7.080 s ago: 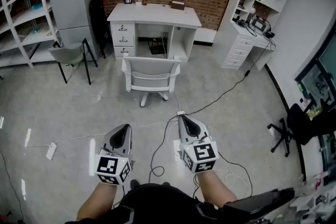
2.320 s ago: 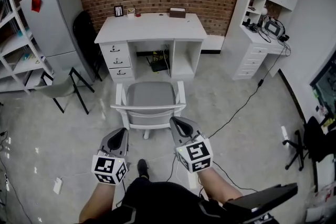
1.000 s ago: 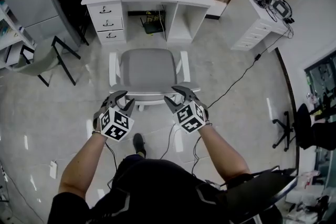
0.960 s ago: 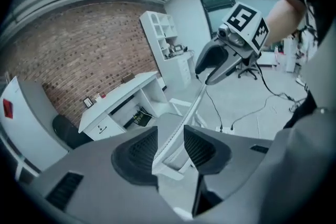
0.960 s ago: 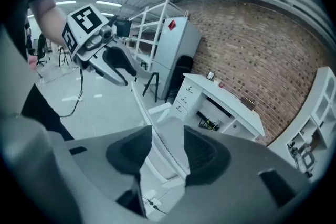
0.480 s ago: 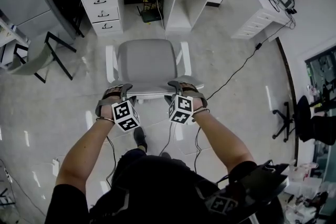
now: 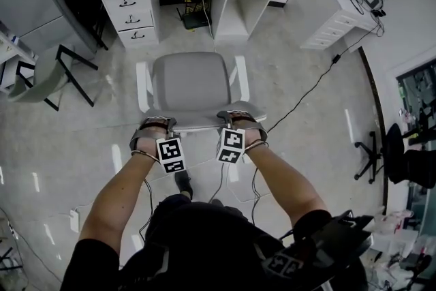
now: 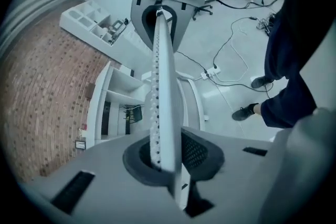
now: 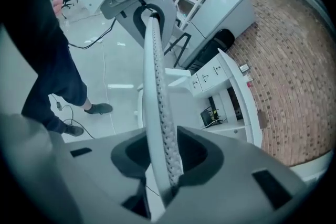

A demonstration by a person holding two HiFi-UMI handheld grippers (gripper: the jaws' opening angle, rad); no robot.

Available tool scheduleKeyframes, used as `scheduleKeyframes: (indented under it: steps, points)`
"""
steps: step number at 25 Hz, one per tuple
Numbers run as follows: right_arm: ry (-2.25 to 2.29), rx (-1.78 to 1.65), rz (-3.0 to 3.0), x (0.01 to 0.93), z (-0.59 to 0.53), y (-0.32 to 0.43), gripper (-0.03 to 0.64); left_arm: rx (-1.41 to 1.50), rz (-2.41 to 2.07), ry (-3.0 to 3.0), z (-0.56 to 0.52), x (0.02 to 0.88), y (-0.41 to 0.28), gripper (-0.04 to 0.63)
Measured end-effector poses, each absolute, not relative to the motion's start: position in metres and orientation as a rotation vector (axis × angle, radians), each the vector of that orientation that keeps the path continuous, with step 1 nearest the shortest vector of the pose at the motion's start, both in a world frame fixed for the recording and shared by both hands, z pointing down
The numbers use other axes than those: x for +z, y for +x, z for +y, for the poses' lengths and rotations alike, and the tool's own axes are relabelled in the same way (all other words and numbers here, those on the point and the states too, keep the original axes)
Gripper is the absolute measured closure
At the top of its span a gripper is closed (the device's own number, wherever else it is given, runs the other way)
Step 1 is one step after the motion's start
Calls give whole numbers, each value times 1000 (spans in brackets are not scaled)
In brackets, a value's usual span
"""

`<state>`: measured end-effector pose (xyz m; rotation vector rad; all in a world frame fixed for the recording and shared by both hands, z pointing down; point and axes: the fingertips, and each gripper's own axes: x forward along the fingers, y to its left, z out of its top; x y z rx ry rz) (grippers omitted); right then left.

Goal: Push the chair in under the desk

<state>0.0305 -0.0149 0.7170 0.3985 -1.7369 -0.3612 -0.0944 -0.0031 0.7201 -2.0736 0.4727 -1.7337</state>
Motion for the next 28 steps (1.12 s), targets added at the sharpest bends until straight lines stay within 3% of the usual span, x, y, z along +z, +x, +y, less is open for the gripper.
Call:
scheduleKeyframes:
  steps: [4, 9, 28]
  points:
    - [356, -455, -1681, 727, -15, 32, 577, -1758, 433, -2108, -2, 727, -95, 583]
    - [327, -474, -1668, 729, -16, 31, 604, -1767, 422, -2122, -4, 728, -96, 586]
    - [324, -390, -1662, 733, -62, 20, 606, -1795, 346, -2167, -54, 732, -108, 586]
